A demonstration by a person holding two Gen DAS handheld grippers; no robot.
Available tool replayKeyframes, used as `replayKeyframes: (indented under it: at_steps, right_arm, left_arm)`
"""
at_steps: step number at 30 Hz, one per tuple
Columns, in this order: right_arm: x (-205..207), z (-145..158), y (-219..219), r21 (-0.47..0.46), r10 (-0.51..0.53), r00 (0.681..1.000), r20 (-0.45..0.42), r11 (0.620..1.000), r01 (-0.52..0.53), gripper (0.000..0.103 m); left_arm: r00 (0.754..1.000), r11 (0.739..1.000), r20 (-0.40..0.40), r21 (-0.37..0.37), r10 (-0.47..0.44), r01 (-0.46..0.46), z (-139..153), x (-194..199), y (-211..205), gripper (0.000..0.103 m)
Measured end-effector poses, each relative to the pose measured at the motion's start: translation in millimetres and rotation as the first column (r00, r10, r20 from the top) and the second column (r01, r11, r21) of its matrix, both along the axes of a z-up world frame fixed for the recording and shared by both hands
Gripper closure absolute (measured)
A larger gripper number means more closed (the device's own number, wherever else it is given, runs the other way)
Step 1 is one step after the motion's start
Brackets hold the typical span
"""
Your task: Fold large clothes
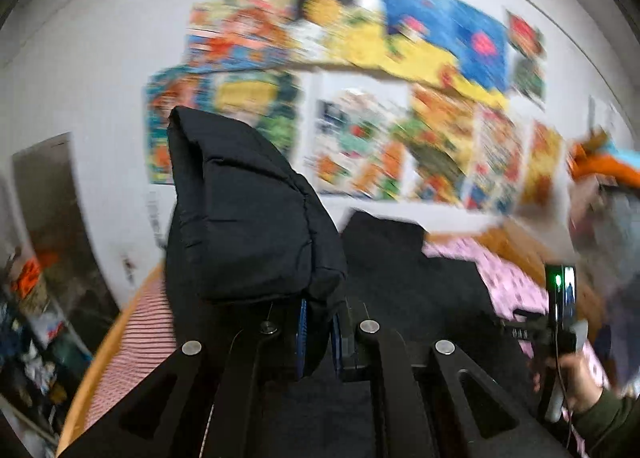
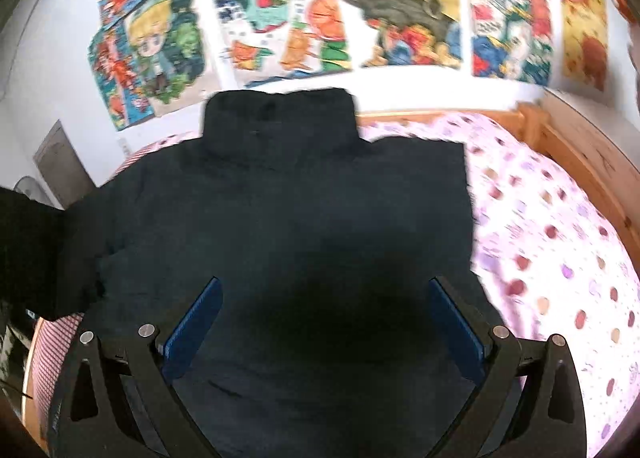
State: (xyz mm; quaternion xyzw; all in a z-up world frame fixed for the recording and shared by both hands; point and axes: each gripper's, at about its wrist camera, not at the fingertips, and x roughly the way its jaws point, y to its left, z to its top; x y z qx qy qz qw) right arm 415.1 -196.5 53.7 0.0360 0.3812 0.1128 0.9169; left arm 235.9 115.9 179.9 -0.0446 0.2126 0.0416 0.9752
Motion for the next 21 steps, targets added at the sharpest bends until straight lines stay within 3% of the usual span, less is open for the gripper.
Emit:
replayKeyframes:
  at_steps: [6,13,17,21]
  right_arm:
    - [-0.3,-0.8,-47.4,0.019,-0.023,0.999,0.049,1.0,0.022,0.003]
    - [-0.2,-10.8,-80.5,0.105,0.017,0.998,0.065,0.994,-0.024,0.003]
    - [8.7,-32.3,-89.2,0.255,0.09,0.996,0.012,0.963,-0.09,0.003]
    - [14.7,-55.4,-91.3,0.453,0.179,0.984,-0.025,0.879,-0.149,0.003]
  left_arm:
    - [0.969,0.986,-0.196,0.043,-0.148,0.16,-65.7,56.5,-75.9,0.093]
    - [0.909,0.956,-0.321,0.031,-0.265,0.29,-124.3,97.0,-122.2,0.093]
    - [0.858,0.919,-0.356,-0.001,-0.369,0.395,-143.7,99.7,-140.1,0.09]
    - [0.838,0.901,-0.379,0.022,-0.393,0.433,-155.9,98.2,-153.6,0.089]
